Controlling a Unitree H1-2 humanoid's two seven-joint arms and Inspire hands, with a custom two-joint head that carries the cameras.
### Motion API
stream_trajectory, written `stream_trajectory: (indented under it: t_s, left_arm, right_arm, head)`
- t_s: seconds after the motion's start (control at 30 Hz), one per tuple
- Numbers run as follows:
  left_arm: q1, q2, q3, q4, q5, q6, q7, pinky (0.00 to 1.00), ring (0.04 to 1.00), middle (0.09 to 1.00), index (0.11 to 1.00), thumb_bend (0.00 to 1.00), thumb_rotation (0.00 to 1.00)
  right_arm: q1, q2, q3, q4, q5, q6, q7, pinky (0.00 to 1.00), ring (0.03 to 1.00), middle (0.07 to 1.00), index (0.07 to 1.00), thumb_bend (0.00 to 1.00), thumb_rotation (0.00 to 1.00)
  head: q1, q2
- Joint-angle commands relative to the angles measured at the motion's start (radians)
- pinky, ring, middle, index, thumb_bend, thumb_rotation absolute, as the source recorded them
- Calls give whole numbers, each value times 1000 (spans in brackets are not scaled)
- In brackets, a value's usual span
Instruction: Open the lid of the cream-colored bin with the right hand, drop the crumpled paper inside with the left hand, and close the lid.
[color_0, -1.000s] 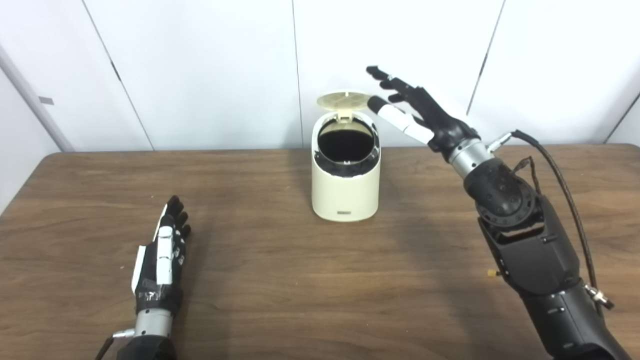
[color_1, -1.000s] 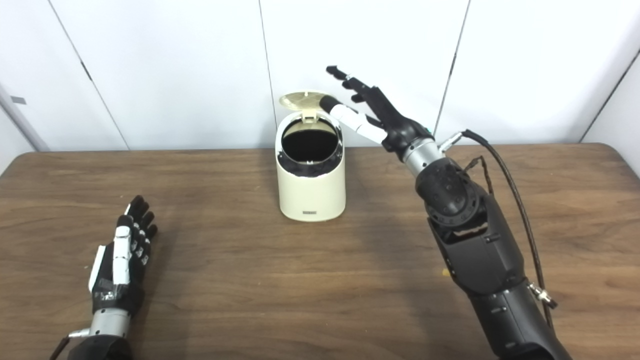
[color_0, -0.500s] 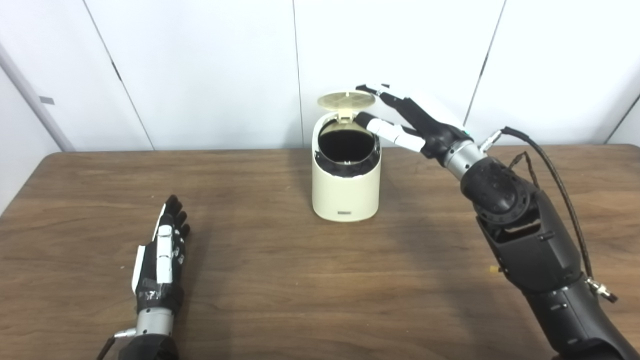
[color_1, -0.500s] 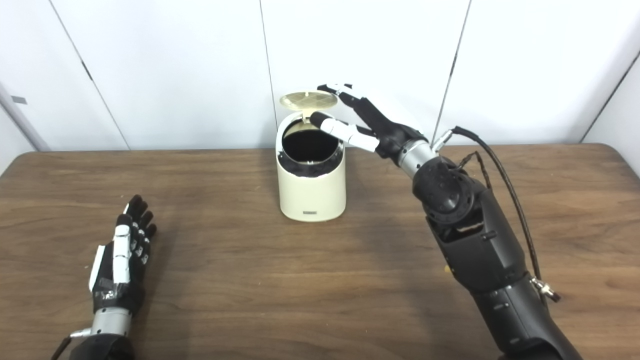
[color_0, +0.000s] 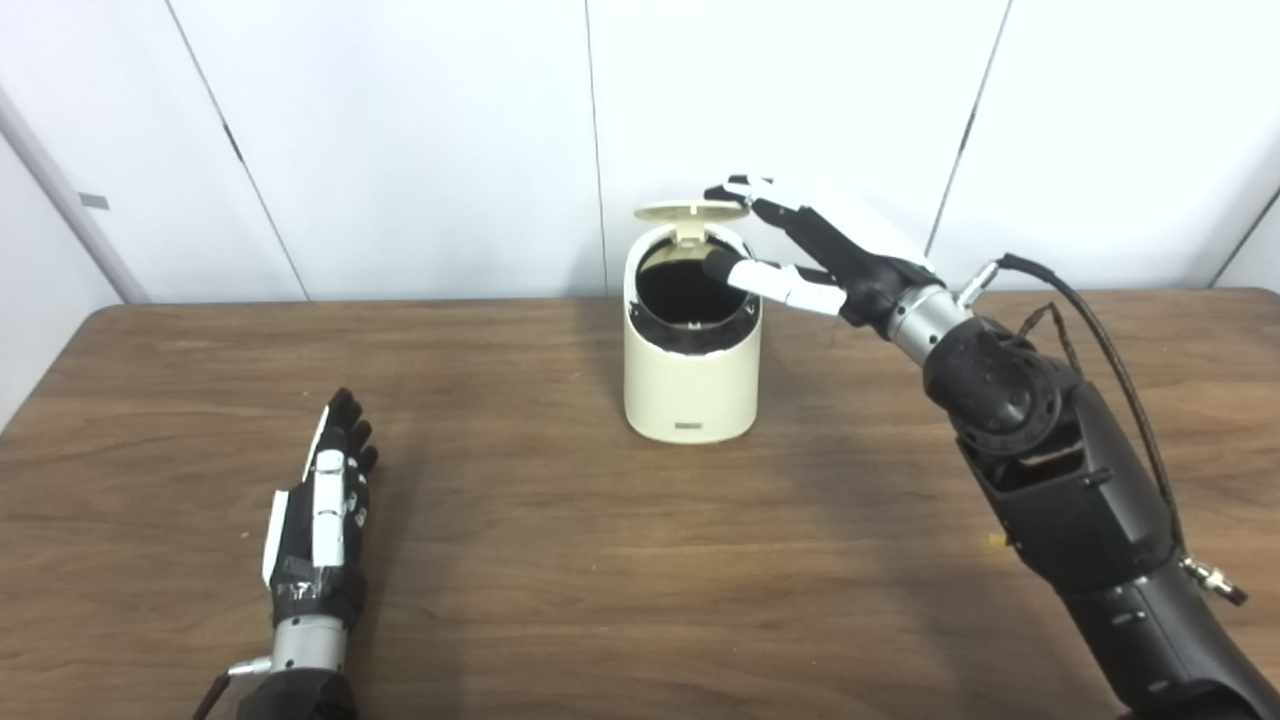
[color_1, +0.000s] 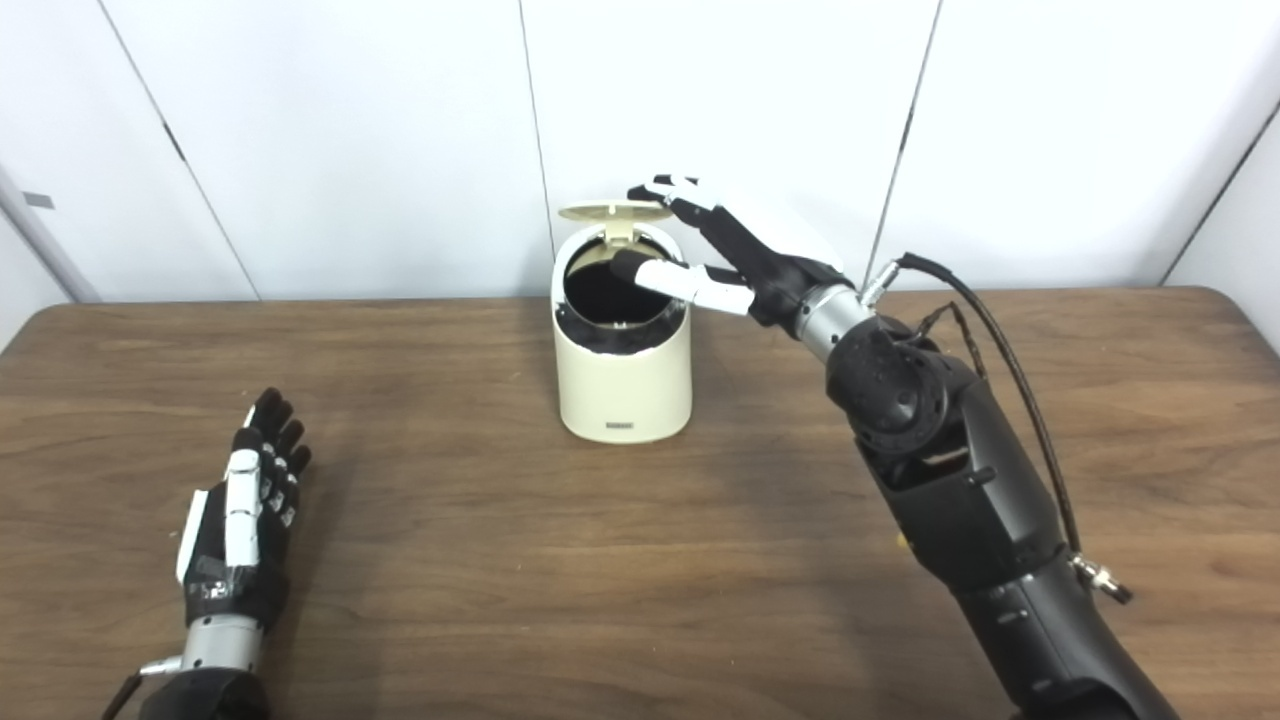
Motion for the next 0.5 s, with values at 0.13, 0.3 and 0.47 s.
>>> stream_trajectory:
  t_s: [0.13, 0.3, 0.47]
  left_arm:
    - [17, -20, -11, 39, -1, -13, 2, 1000, 1000, 1000, 1000, 444, 897]
    - [21, -23, -13, 29, -2, -9, 5, 1000, 1000, 1000, 1000, 436, 898]
    - [22, -20, -15, 31, -2, -11, 2, 1000, 1000, 1000, 1000, 443, 894]
  right_arm:
    - [-18, -20, 14, -30, -20, -36, -2, 910, 1000, 943, 893, 649, 1000]
    - [1, -38, 38, -48, -47, -38, 15, 909, 1000, 948, 903, 645, 1000]
    - [20, -50, 54, -60, -70, -51, 23, 921, 1000, 947, 892, 626, 1000]
  head:
    - [0, 3]
    - [3, 8]
    - [6, 11]
